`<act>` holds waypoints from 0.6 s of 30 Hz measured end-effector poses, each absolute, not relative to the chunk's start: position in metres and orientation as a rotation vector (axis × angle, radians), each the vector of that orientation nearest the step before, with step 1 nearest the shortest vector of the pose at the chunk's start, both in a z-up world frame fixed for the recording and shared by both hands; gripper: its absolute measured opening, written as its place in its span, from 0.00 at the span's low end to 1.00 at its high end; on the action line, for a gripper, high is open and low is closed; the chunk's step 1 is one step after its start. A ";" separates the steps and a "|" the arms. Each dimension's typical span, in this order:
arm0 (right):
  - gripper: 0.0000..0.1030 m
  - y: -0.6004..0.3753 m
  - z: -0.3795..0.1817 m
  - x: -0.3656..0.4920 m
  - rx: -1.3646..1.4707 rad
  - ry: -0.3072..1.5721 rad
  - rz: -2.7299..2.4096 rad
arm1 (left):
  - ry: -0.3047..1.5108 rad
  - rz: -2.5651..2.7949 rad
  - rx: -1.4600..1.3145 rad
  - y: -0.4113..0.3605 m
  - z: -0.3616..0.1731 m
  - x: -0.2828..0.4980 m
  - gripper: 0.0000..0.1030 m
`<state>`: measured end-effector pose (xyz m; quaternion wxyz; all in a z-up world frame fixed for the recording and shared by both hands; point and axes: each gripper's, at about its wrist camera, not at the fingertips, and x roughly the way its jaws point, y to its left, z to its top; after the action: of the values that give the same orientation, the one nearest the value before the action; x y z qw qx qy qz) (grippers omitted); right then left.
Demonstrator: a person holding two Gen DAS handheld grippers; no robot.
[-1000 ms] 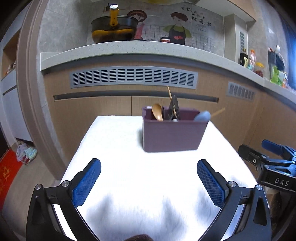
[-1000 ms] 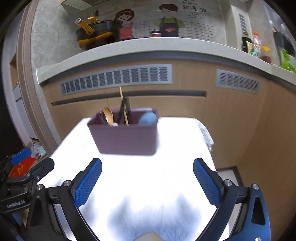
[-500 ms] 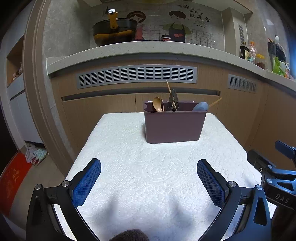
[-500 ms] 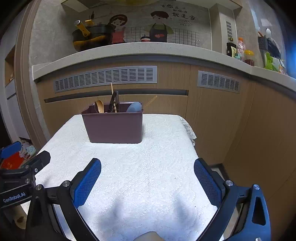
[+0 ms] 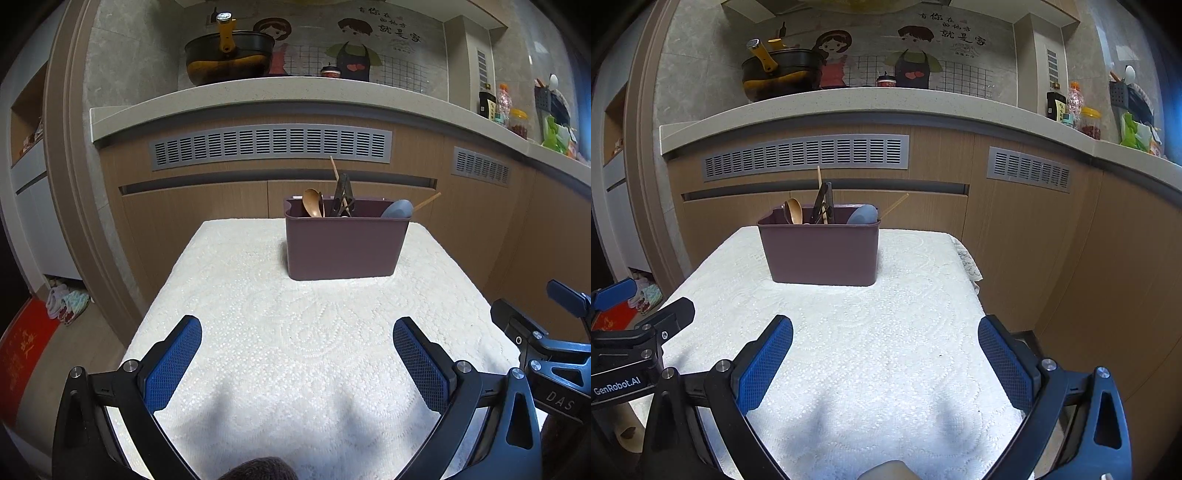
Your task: Organize utensils
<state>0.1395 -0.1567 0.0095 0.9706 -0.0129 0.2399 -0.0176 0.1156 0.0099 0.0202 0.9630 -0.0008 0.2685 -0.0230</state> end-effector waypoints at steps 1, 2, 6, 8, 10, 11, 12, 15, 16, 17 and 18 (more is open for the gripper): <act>0.97 -0.156 0.010 0.139 -0.027 0.483 -0.036 | 0.543 -0.047 -0.003 0.010 0.020 0.115 1.00; 0.97 -0.156 0.010 0.139 -0.028 0.481 -0.036 | 0.543 -0.048 -0.003 0.010 0.020 0.115 1.00; 0.97 -0.157 0.010 0.137 -0.031 0.477 -0.038 | 0.544 -0.051 -0.006 0.010 0.021 0.116 1.00; 0.97 -0.157 0.011 0.137 -0.029 0.476 -0.038 | 0.543 -0.051 -0.008 0.010 0.021 0.114 1.00; 0.97 -0.157 0.011 0.137 -0.031 0.475 -0.036 | 0.542 -0.052 -0.009 0.010 0.022 0.114 1.00; 0.97 -0.157 0.011 0.136 -0.031 0.475 -0.035 | 0.542 -0.051 -0.009 0.010 0.022 0.114 1.00; 0.97 -0.157 0.011 0.136 -0.030 0.474 -0.035 | 0.542 -0.052 -0.009 0.010 0.022 0.114 1.00; 0.97 -0.157 0.011 0.136 -0.031 0.474 -0.037 | 0.545 -0.054 -0.011 0.010 0.022 0.113 1.00; 0.97 -0.157 0.011 0.136 -0.031 0.474 -0.036 | 0.545 -0.054 -0.011 0.010 0.023 0.112 1.00; 0.97 -0.157 0.011 0.136 -0.029 0.474 -0.035 | 0.545 -0.055 -0.010 0.010 0.023 0.112 1.00; 0.97 -0.157 0.011 0.136 -0.030 0.474 -0.035 | 0.545 -0.056 -0.009 0.010 0.023 0.112 1.00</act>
<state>0.1359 -0.1574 0.0111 0.9718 -0.0146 0.2346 -0.0173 0.1122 0.0098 0.0231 0.9627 -0.0047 0.2692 -0.0274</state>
